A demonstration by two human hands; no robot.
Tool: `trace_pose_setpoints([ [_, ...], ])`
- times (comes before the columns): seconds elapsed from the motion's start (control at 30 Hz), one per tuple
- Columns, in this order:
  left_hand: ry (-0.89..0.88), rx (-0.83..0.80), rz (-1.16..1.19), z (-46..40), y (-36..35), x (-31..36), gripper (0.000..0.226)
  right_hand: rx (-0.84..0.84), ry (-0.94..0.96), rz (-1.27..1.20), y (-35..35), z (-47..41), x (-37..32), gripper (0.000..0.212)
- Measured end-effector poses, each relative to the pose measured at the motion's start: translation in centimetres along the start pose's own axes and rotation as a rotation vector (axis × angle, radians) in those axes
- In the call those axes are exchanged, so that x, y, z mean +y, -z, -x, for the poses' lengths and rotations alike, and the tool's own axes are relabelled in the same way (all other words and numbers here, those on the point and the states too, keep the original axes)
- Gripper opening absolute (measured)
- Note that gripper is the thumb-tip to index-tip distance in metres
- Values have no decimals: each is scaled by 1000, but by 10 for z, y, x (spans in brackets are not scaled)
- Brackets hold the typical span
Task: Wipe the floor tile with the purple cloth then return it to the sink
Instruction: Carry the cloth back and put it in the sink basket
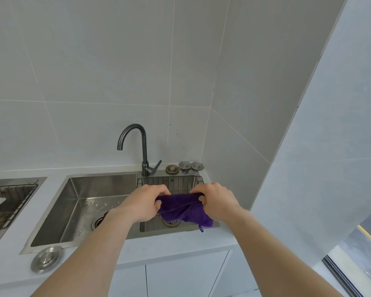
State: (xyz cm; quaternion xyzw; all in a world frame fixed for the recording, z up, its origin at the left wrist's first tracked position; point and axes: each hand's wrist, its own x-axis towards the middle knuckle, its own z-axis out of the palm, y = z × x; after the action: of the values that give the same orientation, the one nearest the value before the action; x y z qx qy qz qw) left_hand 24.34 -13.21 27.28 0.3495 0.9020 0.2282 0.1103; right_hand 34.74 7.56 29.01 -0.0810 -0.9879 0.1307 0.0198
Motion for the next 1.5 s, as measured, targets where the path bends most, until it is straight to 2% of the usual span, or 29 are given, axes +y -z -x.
trace_pose_setpoints([
  [0.5,184,-26,-61,-207,-53,-64,35,-90,23,-115,-70,-210,111,38],
  [0.73,251,-30,-85,-281,-92,-109,36,-120,41,-141,-122,-286,139,36],
  [0.87,269,-20,-98,-302,-120,-132,38,-124,53,-124,-158,-309,148,36],
  [1.0,255,36,-104,-313,-151,-154,41,-116,56,-82,-197,-319,156,47],
  [1.13,238,74,-239,-315,-186,-169,40,-140,35,-76,-233,-317,165,54],
  [1.23,236,83,-327,-310,-206,-176,43,-183,42,-86,-254,-312,167,51],
  [1.3,263,55,-353,-307,-218,-181,47,-251,45,-97,-265,-308,169,48],
  [1.5,335,-179,-315,-300,-241,-183,41,-448,31,-96,-280,-291,178,40],
])
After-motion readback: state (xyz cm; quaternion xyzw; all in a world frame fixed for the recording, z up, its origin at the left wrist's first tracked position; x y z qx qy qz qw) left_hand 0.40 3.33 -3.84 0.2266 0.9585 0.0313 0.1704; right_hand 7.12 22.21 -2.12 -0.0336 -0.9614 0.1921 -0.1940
